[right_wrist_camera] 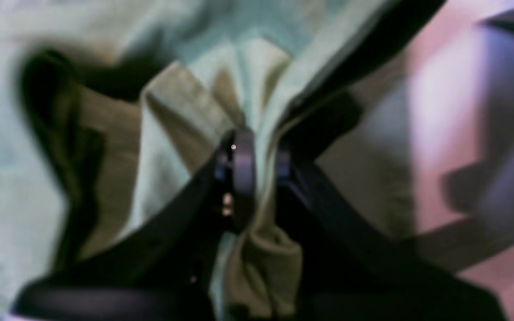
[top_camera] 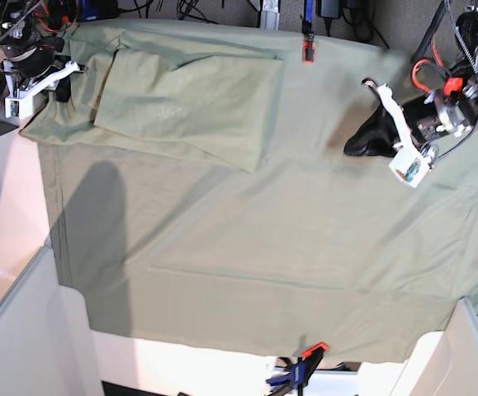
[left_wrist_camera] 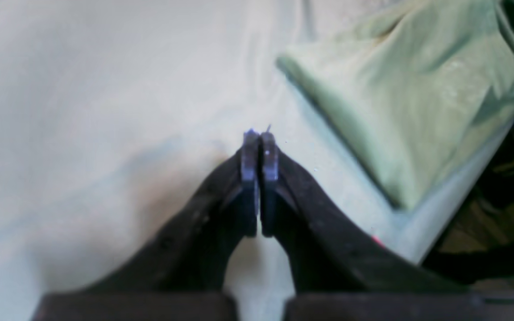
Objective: Fold the T-shirt properly
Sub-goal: 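Release the fabric and lift both grippers away from the shirt, then move the right gripper to the folded shirt's edge and grasp it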
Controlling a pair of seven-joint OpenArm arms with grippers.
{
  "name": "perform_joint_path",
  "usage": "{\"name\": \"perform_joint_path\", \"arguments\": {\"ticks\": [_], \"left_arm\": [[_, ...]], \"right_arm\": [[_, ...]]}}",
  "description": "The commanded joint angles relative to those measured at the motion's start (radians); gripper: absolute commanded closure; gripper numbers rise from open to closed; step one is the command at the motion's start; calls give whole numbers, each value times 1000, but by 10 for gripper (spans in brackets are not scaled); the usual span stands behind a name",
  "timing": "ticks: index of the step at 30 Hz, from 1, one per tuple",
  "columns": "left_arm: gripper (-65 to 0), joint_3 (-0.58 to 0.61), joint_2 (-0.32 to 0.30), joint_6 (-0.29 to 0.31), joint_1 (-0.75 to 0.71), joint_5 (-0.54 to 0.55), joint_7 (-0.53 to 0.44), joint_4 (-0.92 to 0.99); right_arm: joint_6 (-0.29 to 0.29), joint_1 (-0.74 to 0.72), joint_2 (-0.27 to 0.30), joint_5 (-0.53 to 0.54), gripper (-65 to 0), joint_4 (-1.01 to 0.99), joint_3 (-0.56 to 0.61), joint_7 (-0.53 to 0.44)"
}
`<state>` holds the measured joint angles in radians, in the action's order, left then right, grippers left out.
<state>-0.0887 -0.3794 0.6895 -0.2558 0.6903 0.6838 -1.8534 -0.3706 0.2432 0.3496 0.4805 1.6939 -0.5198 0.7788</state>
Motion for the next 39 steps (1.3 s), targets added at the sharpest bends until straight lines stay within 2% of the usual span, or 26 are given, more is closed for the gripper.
{"name": "perform_joint_path", "arguments": {"ticks": [1,5,11,17,19,22,26,30,32,34,39], "left_arm": [[0,-5,-8,9,1,17,-21,-19],[0,-5,-9,9,-11,11,-21,-19],[0,-5,-16,9,-16,-18,-20,-17],[0,-5,-42,9,-16,-16,-20,-17],[0,-5,-54,9,-17,-10,-20,-17],[0,-5,-71,9,-16,9,-20,-17],[0,-5,-79,9,-16,10,-20,-17],[0,-5,-79,9,-16,32,-10,-17],[0,-5,-79,9,-16,56,2,-17],[-45,-5,-79,9,-16,86,10,-17],[-43,-5,-78,9,-16,190,53,-47]], "right_arm": [[0,-9,24,28,0,15,-6,-15],[0,-37,9,94,0,42,-6,42],[-3,-46,-132,106,0,206,43,53],[-3,-46,-272,47,0,280,245,55],[-3,-46,-309,-2,0,278,322,52],[-3,-46,-352,-97,0,261,429,52],[-3,-46,-382,-132,0,204,542,36],[-3,-46,-383,-214,-286,158,629,-11],[-3,-46,-383,-238,-373,153,655,-17],[-3,-49,-383,-229,-383,158,666,-17],[-3,-52,-383,-212,-382,269,657,-19]]}}
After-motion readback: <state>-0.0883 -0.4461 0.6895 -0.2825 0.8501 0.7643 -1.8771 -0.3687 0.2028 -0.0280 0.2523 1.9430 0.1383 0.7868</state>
